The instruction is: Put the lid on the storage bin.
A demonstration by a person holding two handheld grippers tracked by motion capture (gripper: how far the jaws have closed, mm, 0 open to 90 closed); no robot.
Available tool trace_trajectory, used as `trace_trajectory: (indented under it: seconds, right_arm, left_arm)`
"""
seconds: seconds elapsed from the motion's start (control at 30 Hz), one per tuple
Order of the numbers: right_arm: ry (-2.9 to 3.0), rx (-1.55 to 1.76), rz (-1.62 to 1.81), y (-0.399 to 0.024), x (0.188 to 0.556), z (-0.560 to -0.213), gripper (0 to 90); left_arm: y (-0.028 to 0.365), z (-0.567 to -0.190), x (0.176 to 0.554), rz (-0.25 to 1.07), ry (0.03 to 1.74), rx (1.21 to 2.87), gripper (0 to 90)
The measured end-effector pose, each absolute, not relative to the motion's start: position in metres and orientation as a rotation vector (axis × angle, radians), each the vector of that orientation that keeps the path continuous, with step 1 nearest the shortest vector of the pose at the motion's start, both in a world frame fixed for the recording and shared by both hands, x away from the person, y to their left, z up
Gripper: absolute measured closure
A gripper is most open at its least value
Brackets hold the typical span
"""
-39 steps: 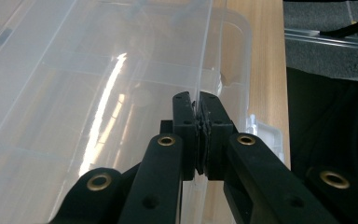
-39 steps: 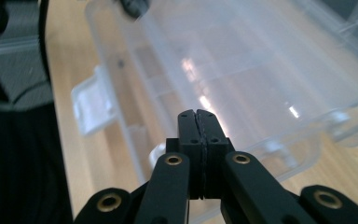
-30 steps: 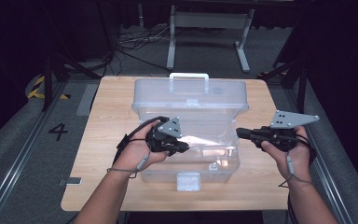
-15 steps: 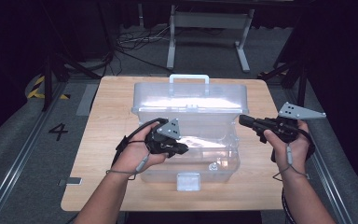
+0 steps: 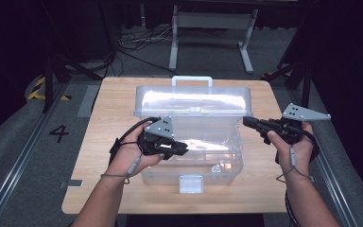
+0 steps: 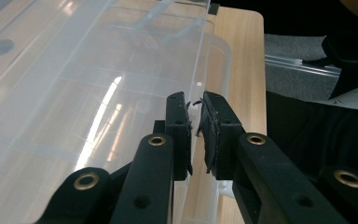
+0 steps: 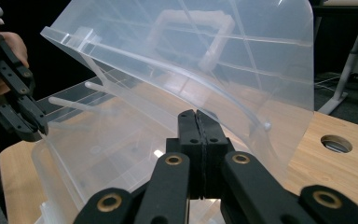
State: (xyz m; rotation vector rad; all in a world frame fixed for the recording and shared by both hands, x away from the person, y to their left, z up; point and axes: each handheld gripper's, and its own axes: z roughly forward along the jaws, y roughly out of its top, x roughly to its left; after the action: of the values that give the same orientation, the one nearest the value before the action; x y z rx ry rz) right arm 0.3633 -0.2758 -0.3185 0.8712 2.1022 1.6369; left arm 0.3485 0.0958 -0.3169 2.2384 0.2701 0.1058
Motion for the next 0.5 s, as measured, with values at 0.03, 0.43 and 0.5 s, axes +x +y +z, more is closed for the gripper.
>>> trace_trajectory:
  seconds: [0.03, 0.43, 0.5]
  right_arm:
    - [2.104, 0.868, 1.633, -0.275, 0.363, -0.319, 90.0]
    - [2.125, 0.855, 1.623, -0.278, 0.359, -0.322, 90.0]
    - [2.124, 0.849, 1.623, -0.278, 0.358, -0.322, 90.0]
  left_arm:
    - [0.098, -0.316, 0.348, 0.110, 0.276, 2.235, 80.7]
    - [0.130, -0.313, 0.338, 0.163, 0.438, 2.171, 81.4]
    - [0.133, -0.314, 0.337, 0.169, 0.465, 2.157, 82.0]
